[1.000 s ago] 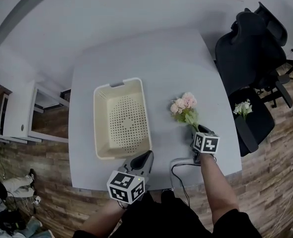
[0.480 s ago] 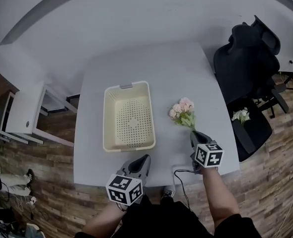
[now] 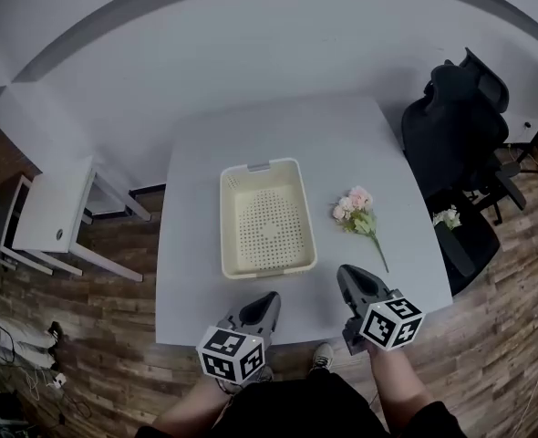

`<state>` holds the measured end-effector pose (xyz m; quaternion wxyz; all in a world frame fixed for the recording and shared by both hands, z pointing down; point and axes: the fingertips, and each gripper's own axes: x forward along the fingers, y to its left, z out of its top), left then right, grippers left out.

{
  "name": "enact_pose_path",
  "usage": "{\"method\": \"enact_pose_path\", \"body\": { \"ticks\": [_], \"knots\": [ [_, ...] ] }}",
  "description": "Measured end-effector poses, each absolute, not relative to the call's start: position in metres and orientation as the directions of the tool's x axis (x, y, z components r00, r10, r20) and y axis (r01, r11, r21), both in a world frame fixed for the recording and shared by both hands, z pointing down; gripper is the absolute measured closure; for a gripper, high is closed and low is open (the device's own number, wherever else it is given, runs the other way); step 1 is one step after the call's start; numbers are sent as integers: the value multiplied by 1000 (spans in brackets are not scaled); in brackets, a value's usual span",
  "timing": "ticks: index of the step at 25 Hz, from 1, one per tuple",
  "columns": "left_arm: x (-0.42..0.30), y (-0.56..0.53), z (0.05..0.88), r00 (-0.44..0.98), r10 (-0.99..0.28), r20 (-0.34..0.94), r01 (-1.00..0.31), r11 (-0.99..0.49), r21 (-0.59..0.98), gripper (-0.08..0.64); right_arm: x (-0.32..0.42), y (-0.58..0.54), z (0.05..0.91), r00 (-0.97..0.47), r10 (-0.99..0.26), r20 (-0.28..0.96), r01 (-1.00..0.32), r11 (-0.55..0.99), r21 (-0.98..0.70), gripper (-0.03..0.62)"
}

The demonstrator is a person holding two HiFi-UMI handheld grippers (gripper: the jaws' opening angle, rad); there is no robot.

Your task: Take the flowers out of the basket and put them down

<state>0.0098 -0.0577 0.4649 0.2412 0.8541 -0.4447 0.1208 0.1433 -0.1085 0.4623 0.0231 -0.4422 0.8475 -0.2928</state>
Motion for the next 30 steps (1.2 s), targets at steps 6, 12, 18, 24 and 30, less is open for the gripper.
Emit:
{"method": "enact_pose_path", "body": {
  "ticks": [6, 12, 18, 24, 30],
  "knots": [
    [-34, -31, 462, 612, -676, 410, -791, -520, 323, 553, 82, -56, 455, -625, -747, 226, -729, 455, -510, 569],
    [-65, -2, 475, 652, -631, 421, -759, -541, 363, 552, 34, -12, 459, -631, -737, 245, -730, 456, -508, 569],
    [-81, 23, 483, 688, -590, 422, -726, -569, 388, 552, -6, 26, 470, -642, -718, 267, -726, 460, -511, 569],
    [-96, 38, 488, 707, -571, 417, -707, -582, 402, 553, -30, 50, 476, -639, -717, 280, -733, 457, -504, 569],
    [-103, 47, 487, 721, -564, 403, -693, -589, 415, 553, -36, 64, 474, -620, -732, 284, -750, 446, -489, 569]
  ]
}}
